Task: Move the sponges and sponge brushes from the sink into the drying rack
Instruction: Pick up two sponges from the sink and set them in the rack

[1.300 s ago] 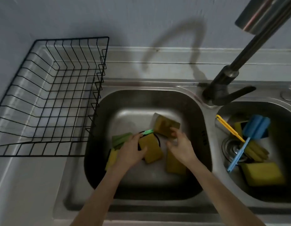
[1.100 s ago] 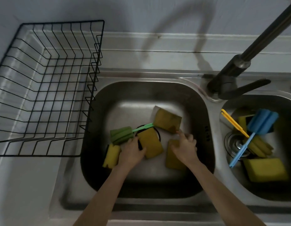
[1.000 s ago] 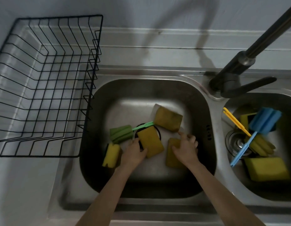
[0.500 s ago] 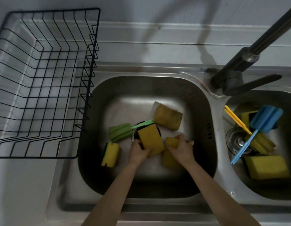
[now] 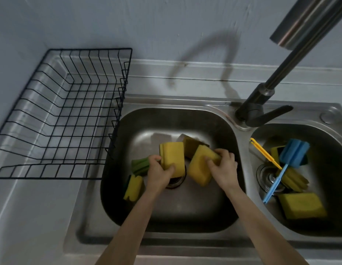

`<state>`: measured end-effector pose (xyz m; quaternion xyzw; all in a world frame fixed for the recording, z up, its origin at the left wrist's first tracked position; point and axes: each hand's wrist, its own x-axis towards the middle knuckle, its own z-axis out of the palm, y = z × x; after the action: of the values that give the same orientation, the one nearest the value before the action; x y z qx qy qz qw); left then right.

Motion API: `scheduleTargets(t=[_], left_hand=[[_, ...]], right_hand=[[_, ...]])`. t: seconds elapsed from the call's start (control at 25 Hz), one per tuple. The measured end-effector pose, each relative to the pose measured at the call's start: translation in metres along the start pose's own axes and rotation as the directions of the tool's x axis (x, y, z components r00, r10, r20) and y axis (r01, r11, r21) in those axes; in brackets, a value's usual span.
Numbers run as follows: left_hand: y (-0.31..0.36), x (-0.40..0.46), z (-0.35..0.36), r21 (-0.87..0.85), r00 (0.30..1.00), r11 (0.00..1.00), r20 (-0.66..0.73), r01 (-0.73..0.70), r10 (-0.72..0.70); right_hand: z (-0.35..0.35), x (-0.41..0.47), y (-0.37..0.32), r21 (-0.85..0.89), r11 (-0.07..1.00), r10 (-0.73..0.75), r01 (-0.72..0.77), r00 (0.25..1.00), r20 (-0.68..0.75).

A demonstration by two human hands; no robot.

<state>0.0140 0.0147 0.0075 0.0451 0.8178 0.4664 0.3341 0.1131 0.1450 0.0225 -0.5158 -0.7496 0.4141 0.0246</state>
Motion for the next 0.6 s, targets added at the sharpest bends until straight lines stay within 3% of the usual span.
scheduleTargets(t=[0.16, 0.36, 0.44, 0.6], left_hand=[[0.017, -0.017, -0.009, -0.033, 0.999, 0.998, -0.007, -0.047, 0.047], [0.049, -0.031, -0.028, -0.101, 0.963, 0.965, -0.151, -0.242, 0.226], [0.064, -0.04, -0.038, -0.141, 0.941, 0.943, -0.204, -0.302, 0.271], [0.081, -0.058, -0.051, -0.156, 0.889, 0.898, -0.286, -0.411, 0.357]], right_hand=[[-0.014, -0.015, -0.026, 0.134, 0.97, -0.179, 0.204, 0.969, -0.172], [-0.03, -0.038, -0.055, 0.316, 0.876, -0.296, 0.365, 0.923, -0.245], [-0.034, -0.045, -0.061, 0.409, 0.826, -0.315, 0.388, 0.919, -0.235], [-0.036, -0.068, -0.079, 0.521, 0.768, -0.394, 0.372, 0.916, -0.074]])
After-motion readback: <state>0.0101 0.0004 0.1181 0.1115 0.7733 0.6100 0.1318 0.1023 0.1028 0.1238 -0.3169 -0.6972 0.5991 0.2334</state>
